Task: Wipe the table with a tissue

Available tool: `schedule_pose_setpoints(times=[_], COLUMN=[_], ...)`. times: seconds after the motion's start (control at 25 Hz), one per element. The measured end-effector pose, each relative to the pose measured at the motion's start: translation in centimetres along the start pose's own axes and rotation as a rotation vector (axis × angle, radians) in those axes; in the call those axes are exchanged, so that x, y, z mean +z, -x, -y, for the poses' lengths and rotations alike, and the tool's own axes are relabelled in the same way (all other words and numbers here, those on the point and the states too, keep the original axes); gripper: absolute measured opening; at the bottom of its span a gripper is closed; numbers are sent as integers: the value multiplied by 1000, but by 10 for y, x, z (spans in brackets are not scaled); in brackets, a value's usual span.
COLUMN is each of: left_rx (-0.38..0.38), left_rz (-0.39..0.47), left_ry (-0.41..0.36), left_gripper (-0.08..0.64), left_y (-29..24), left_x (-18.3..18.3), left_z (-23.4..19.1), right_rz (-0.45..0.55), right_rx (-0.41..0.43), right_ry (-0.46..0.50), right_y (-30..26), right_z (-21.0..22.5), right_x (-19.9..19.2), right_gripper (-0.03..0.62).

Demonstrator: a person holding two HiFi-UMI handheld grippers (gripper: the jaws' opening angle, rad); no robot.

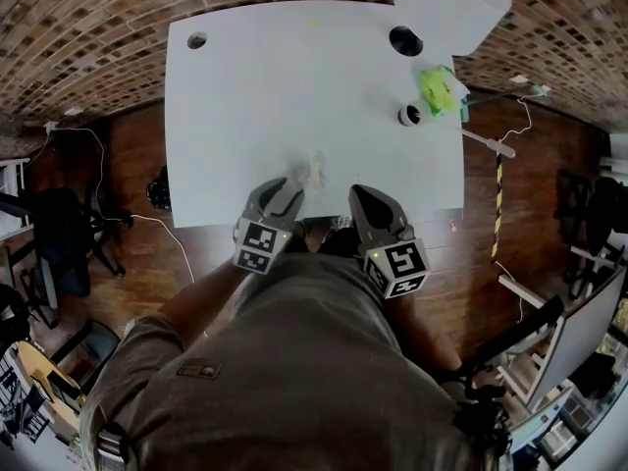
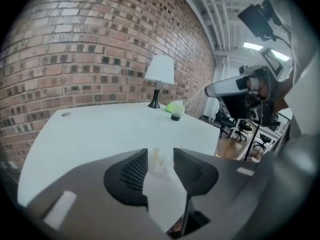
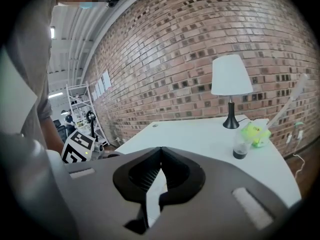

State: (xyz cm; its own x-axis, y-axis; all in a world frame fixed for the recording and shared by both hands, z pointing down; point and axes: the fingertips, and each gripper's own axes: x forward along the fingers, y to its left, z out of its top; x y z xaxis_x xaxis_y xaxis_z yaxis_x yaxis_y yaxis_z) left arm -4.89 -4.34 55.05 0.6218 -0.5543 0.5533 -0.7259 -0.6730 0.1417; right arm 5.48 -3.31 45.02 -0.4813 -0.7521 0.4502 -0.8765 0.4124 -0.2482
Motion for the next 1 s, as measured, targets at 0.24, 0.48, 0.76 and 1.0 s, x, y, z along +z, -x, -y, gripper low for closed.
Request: schedule_pose_setpoints(times=[0.24,0.48,0.76,1.0], left_rx=[96,183,262,288], left_rz=[161,238,283,290], left_ry=[0,28,49,69], left_gripper=[75,30,3,2], left_y=[40,70,95,115], left_x=[40,52,44,38], left_z=[17,63,137,169], right_rz=[25,70,92,105], right_rx=[70,161,217,259], right_ry=[24,72,90,101], right_y=[17,60,126,154], right_z=[-16,-23,-12,-25], right_x=[-3,-6,-32,-40], right_gripper=[12,12,12,12])
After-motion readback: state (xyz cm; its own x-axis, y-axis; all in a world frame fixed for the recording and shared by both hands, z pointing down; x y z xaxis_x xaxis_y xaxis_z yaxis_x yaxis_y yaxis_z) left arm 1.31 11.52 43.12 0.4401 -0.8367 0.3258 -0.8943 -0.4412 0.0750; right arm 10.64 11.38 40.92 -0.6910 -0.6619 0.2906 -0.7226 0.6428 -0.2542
